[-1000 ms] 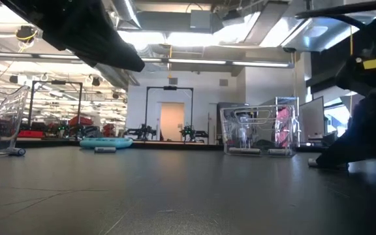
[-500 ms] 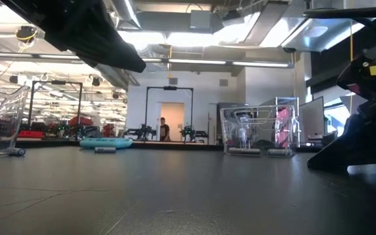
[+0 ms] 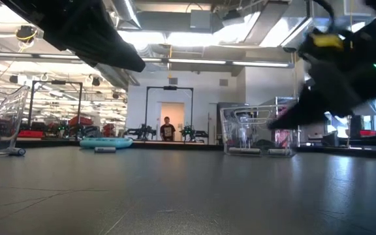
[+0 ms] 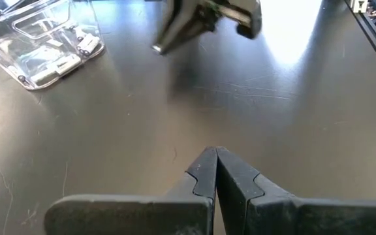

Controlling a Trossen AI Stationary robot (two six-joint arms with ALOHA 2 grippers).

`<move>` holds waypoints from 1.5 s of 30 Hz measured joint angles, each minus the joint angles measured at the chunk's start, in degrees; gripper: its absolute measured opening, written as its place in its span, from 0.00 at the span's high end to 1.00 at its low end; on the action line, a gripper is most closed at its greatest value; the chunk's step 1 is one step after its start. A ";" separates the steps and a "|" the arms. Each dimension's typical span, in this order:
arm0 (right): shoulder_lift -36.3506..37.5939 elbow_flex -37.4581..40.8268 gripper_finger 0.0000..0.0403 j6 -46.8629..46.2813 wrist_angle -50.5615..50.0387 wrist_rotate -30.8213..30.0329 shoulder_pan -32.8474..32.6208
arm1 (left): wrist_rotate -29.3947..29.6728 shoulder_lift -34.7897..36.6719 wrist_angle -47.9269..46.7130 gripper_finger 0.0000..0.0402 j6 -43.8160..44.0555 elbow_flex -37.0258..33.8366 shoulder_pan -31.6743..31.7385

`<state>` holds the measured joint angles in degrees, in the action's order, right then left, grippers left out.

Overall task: Sort batteries
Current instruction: Put the white battery into the top transparent bin

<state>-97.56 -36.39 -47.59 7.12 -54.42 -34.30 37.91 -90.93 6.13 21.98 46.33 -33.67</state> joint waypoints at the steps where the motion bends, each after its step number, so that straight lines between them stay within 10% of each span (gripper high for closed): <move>1: 1.03 -0.64 0.93 2.24 0.17 -0.06 1.21 | 0.01 0.00 0.00 1.00 0.02 0.00 0.00; 10: 15.11 -5.44 0.93 28.59 -0.16 11.08 18.49 | 0.00 0.00 0.04 1.00 0.14 0.00 0.00; 24: 17.88 -4.10 0.93 33.47 -11.06 49.08 60.20 | 0.01 0.01 0.53 1.00 0.57 0.00 0.00; 45: 5.46 -4.10 0.91 40.43 -10.19 54.73 69.02 | 0.02 0.01 0.50 1.00 0.59 0.00 0.00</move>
<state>-92.10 -40.49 -7.16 -3.07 0.31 34.72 37.93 -90.91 6.63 22.57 46.33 -33.67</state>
